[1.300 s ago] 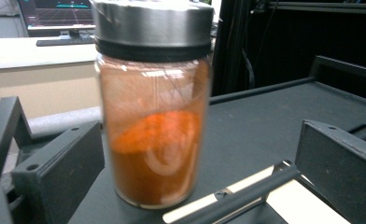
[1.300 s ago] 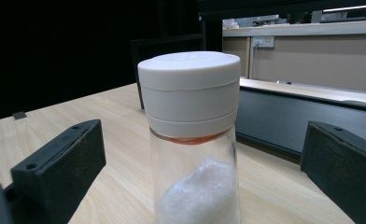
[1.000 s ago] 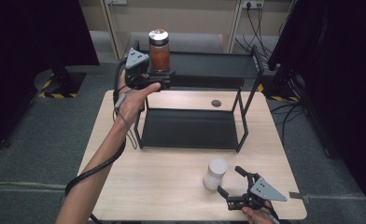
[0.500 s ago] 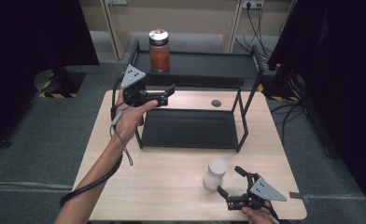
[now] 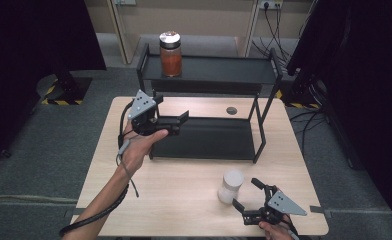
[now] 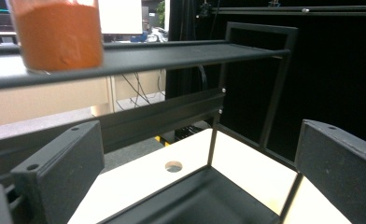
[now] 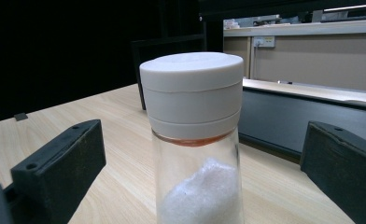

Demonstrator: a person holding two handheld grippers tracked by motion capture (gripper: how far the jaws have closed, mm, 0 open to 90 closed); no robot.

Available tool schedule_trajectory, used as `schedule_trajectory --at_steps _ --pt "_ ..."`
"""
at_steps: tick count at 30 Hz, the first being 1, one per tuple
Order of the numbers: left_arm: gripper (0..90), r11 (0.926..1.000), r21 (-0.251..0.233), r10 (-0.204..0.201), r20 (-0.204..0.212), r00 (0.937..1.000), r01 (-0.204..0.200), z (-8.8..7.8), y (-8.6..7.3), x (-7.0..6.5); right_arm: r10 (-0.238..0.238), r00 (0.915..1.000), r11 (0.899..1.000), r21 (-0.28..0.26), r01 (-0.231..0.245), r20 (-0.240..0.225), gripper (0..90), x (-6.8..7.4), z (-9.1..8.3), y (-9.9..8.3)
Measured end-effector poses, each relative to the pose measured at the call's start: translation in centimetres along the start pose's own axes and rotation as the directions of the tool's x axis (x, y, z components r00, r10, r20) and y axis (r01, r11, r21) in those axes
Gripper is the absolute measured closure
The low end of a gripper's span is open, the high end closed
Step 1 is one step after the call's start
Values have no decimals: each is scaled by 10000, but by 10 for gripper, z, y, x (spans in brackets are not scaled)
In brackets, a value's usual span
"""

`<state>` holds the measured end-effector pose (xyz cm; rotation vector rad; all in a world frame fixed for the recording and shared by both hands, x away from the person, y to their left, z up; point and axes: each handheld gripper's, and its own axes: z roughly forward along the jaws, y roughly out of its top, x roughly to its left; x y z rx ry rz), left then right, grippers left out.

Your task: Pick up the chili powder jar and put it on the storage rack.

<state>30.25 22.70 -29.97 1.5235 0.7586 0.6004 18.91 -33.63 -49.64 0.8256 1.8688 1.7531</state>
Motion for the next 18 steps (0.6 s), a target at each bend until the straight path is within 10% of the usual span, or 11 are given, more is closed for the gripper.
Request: schedule_trajectory --at_steps 18 --pt "8 10000 20 43 721 9974 -45 -17 -36 -17 7 10000 10000 -43 -7 17 3 0 0 0"
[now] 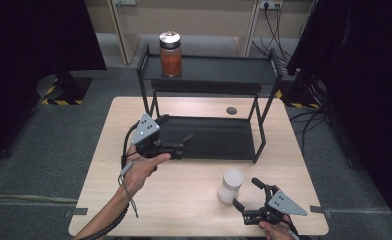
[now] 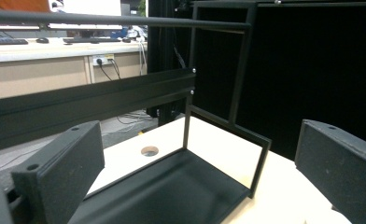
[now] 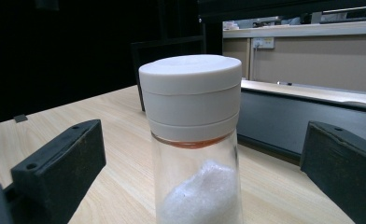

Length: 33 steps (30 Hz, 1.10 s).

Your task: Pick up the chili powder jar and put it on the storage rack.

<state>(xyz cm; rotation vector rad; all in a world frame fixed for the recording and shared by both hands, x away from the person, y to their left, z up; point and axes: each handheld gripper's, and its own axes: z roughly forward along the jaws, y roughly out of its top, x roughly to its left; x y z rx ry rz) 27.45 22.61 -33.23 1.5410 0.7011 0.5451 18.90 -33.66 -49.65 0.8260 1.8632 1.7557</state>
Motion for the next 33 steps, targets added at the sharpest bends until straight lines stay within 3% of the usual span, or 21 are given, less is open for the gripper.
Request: schedule_trajectory --at_steps 22,33 --pt "8 9998 14 -187 625 9979 186 -20 -46 -14 13 10000 10000 -23 -13 -17 3 0 1 0" --pt "8 9998 -56 -179 738 9971 183 -32 -73 -19 25 10000 10000 -28 -25 -15 3 0 1 0"
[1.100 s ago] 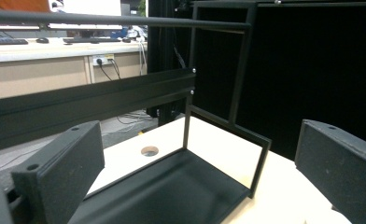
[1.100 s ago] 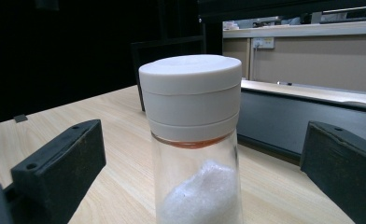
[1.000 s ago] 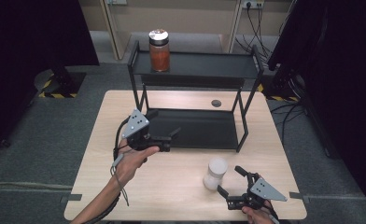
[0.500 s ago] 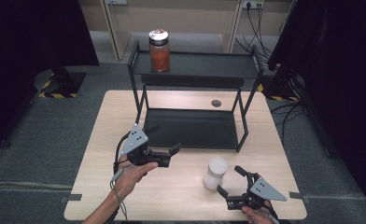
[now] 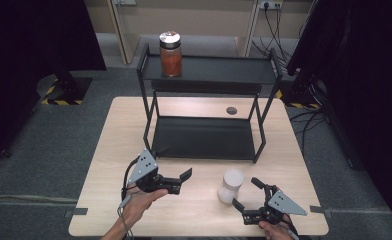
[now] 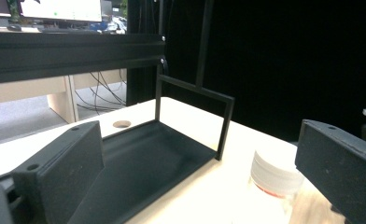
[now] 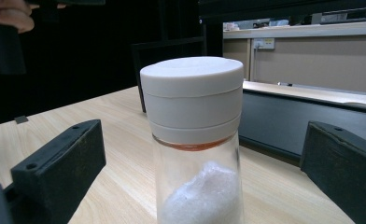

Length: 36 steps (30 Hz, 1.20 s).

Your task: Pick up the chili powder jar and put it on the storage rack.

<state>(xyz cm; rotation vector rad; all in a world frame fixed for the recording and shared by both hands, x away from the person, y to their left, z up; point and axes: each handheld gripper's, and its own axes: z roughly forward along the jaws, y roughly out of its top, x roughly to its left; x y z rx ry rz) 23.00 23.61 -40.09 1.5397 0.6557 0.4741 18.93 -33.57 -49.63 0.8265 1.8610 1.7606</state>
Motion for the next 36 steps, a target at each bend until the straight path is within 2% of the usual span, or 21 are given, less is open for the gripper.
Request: schedule_trajectory --at_steps 19,25,36 --pt "8 9995 249 -209 263 9994 202 -11 -44 -6 -5 10000 10000 -26 5 -11 3 0 1 0" --pt "8 9994 113 -329 230 9992 326 -16 -56 -6 -9 10000 10000 -20 9 -29 3 0 2 0" --pt "8 9994 -104 -318 230 9992 320 -22 -76 -11 -12 10000 10000 -48 12 -44 3 -1 3 -1"
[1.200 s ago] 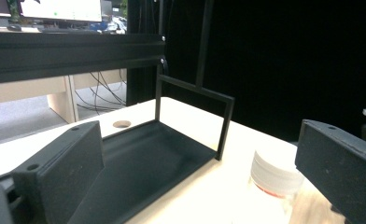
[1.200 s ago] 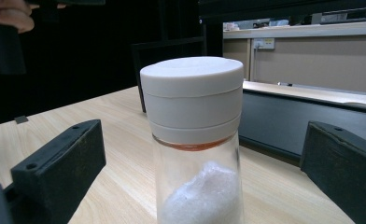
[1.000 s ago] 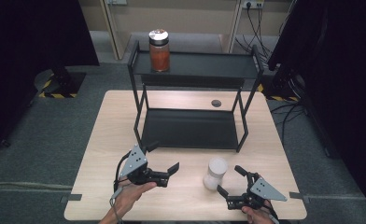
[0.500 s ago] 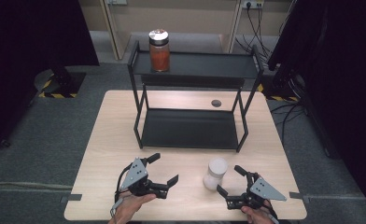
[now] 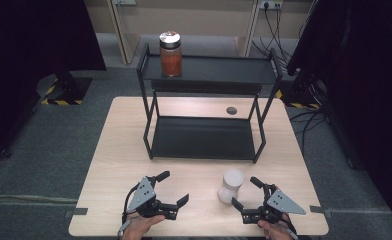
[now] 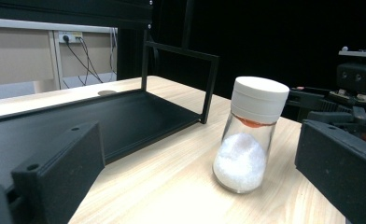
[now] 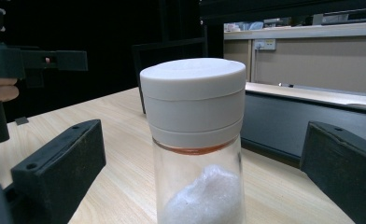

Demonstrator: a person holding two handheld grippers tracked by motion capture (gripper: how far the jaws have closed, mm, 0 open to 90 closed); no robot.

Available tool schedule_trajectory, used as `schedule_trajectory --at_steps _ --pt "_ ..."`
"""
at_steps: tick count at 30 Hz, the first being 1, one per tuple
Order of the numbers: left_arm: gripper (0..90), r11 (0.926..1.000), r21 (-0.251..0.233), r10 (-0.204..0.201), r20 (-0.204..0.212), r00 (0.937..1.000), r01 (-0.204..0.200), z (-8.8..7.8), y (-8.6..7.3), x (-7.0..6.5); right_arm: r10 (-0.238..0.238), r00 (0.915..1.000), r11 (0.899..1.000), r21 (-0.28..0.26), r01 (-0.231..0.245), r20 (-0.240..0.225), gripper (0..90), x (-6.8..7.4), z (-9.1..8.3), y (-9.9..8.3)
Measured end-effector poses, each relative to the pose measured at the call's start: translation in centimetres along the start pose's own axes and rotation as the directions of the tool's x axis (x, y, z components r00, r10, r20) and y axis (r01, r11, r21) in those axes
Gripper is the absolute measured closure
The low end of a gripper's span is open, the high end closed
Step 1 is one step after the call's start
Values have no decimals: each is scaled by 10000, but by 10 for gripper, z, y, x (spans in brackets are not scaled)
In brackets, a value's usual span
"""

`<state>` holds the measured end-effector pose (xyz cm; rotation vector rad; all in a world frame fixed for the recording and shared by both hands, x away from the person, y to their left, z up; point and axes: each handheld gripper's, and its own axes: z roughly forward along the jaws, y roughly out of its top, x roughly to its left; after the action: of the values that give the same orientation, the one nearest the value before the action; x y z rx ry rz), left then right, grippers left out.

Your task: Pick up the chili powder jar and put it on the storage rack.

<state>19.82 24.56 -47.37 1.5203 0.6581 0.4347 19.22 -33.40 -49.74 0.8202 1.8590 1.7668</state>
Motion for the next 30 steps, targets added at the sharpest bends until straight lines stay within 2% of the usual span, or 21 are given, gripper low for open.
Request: schedule_trajectory --at_steps 8,14,30 --pt "8 10000 2 7 13 10000 -7 -1 -9 -3 41 10000 10000 -16 -41 14 4 -1 0 -1" --pt "8 9997 -226 -25 6 10000 26 -4 -15 -4 64 10000 10000 -37 -64 26 4 -2 -1 -1" --pt "9 9999 -136 -42 -84 10000 41 -6 -24 -7 51 10000 10000 -16 -51 3 3 -2 -2 -2"
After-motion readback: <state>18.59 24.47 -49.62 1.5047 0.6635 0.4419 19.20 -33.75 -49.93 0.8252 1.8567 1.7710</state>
